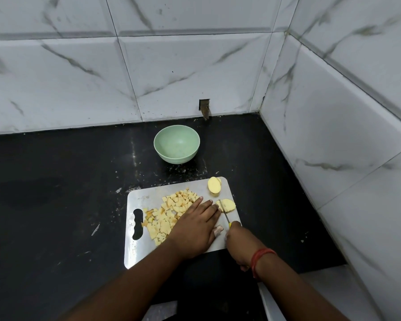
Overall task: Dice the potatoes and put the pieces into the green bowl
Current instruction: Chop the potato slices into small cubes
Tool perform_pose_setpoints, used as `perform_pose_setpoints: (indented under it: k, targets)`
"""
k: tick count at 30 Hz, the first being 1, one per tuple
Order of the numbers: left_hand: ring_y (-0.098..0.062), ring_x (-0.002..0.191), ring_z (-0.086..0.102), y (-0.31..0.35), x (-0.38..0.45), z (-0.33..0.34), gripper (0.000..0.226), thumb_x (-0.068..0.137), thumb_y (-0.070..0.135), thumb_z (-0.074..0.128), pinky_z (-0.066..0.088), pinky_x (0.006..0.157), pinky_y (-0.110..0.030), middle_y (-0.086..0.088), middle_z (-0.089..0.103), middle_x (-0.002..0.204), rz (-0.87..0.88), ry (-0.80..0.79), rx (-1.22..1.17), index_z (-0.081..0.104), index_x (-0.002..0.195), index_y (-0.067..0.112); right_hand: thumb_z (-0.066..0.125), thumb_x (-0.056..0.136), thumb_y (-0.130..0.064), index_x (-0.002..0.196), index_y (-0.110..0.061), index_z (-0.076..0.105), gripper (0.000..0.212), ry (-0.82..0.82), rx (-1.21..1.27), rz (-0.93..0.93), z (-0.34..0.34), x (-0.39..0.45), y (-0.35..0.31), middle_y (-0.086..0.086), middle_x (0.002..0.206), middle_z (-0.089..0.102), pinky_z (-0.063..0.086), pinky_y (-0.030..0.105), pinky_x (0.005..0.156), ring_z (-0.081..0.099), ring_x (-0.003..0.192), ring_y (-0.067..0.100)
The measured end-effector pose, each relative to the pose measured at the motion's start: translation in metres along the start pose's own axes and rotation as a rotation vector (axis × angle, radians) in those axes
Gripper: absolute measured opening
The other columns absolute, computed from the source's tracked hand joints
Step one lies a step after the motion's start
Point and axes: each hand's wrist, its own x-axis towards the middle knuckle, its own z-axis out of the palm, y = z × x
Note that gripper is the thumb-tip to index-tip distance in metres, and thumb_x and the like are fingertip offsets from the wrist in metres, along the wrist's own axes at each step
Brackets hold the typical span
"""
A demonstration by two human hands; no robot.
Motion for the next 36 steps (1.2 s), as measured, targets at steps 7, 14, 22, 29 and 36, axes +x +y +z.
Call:
perform_pose_setpoints:
  k: [7,14,22,29,36]
  targets:
    - [-0.027,0.147,0.032,0.001,0.0,0.002,0.066,0.106,0.049,0.016,0.012,0.126,-0.048,-0.007,0.047,0.153,-0.01,-0.041,0.044,0.046,0.151,0.011,0.039,0.099,-0.012,0.106,-0.016,0.027,0.014,-0.002,-0.017,0.007,0.005,-0.004,0.004,0.019,0.123,0.056,0.029,0.017,0.056,0.059,0.112,0.032]
    - [-0.027,0.147,0.033,0.005,0.0,0.0,0.067,0.106,0.049,0.016,0.01,0.126,-0.049,-0.007,0.047,0.153,-0.026,-0.038,0.05,0.045,0.151,0.009,0.038,0.097,-0.008,0.114,-0.006,0.042,0.018,0.047,-0.127,-0.009,0.016,-0.012,0.014,0.002,0.074,0.047,0.025,0.023,0.046,0.048,0.063,0.012]
    - [-0.027,0.143,0.04,0.003,-0.001,0.002,0.065,0.105,0.049,0.018,0.01,0.126,-0.05,-0.006,0.053,0.148,-0.017,-0.043,0.078,0.053,0.146,0.013,0.042,0.102,-0.016,0.121,-0.006,0.042,0.021,-0.062,-0.047,-0.001,0.012,-0.027,0.027,0.002,0.085,0.051,0.036,0.02,0.056,0.048,0.07,0.01]
    - [-0.024,0.12,0.058,-0.005,0.006,-0.008,0.047,0.096,0.038,0.038,0.017,0.123,-0.054,-0.002,0.065,0.119,0.042,0.056,0.134,0.067,0.128,0.018,0.042,0.101,-0.029,0.092,-0.019,0.045,0.014,0.011,0.103,-0.005,-0.004,-0.033,0.047,-0.002,0.083,0.05,0.034,0.022,0.057,0.048,0.072,0.008]
    - [-0.024,0.12,0.058,0.0,0.016,-0.014,0.046,0.098,0.039,0.036,0.02,0.124,-0.042,-0.005,0.063,0.12,0.051,0.112,0.015,0.069,0.121,0.015,0.043,0.1,-0.031,0.089,-0.017,0.046,0.018,0.05,0.313,0.022,-0.014,-0.029,0.056,0.004,0.079,0.055,0.038,0.027,0.05,0.051,0.058,0.014]
